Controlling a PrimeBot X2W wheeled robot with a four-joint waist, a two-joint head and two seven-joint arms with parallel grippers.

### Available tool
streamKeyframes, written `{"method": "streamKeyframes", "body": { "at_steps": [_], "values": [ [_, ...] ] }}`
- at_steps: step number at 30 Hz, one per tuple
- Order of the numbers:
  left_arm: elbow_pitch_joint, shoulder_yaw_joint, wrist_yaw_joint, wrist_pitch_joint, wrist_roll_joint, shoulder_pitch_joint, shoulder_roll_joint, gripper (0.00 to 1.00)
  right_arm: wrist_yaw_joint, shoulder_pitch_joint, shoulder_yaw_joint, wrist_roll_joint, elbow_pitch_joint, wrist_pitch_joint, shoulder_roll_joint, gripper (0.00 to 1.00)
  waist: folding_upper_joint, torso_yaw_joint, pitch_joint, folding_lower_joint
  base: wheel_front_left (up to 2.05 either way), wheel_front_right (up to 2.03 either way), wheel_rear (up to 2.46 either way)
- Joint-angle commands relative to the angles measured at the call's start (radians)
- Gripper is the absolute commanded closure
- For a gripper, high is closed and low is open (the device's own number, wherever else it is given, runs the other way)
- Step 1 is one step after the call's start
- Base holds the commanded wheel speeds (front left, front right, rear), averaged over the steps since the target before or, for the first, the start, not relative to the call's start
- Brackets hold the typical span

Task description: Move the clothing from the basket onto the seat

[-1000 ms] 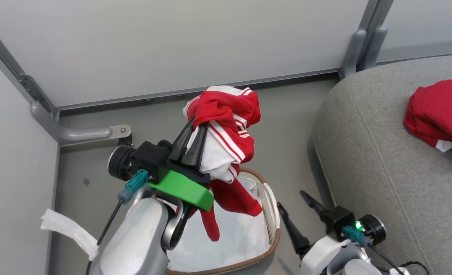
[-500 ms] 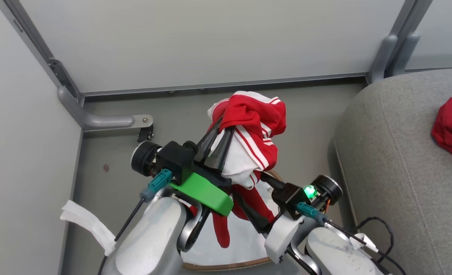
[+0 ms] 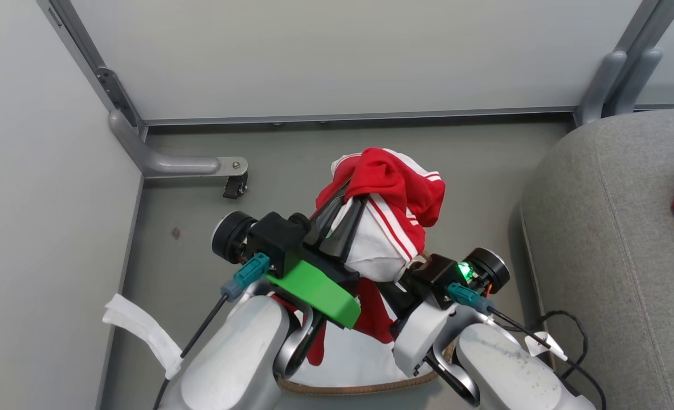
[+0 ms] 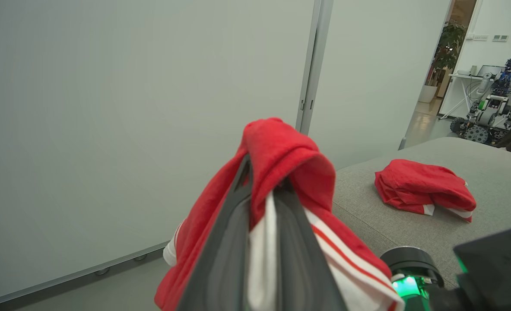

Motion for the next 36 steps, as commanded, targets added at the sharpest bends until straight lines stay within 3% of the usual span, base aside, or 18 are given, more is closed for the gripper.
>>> {"method": "streamKeyframes", "body": {
  "at_steps": [1, 2, 4, 13, 36],
  "values": [
    [0.003, 0.009, 0.001, -0.001, 0.002, -0.018, 0.001, 1.0, -0.001, 0.0, -0.008, 0.005, 0.003, 0.0, -0.004, 1.0, 0.0, 0.001, 0.004, 0.0001, 0.0, 0.0, 0.0],
    [0.007, 0.014, 0.005, -0.001, 0.004, -0.016, 0.001, 1.0, -0.001, 0.006, -0.012, 0.005, 0.003, 0.0, -0.005, 1.0, 0.0, 0.0, 0.006, 0.0001, 0.0, 0.0, 0.0],
    [0.016, 0.022, 0.01, -0.001, 0.006, -0.011, 0.0, 0.0, -0.001, 0.017, -0.023, 0.0, 0.0, 0.0, -0.004, 1.0, 0.0, -0.004, 0.009, 0.0001, 0.0, 0.0, 0.0],
    [0.062, 0.082, 0.017, 0.0, 0.047, 0.026, 0.003, 0.0, -0.001, 0.073, -0.093, -0.029, -0.054, 0.0, -0.004, 1.0, 0.0, -0.063, 0.013, 0.0001, 0.0, 0.0, 0.0],
    [0.086, 0.184, -0.002, 0.0, 0.136, 0.109, 0.048, 0.0, -0.001, 0.184, -0.236, -0.023, -0.246, 0.0, -0.003, 1.0, 0.0, -0.54, 0.061, 0.0001, 0.0, 0.0, 0.0]
  ]
}}
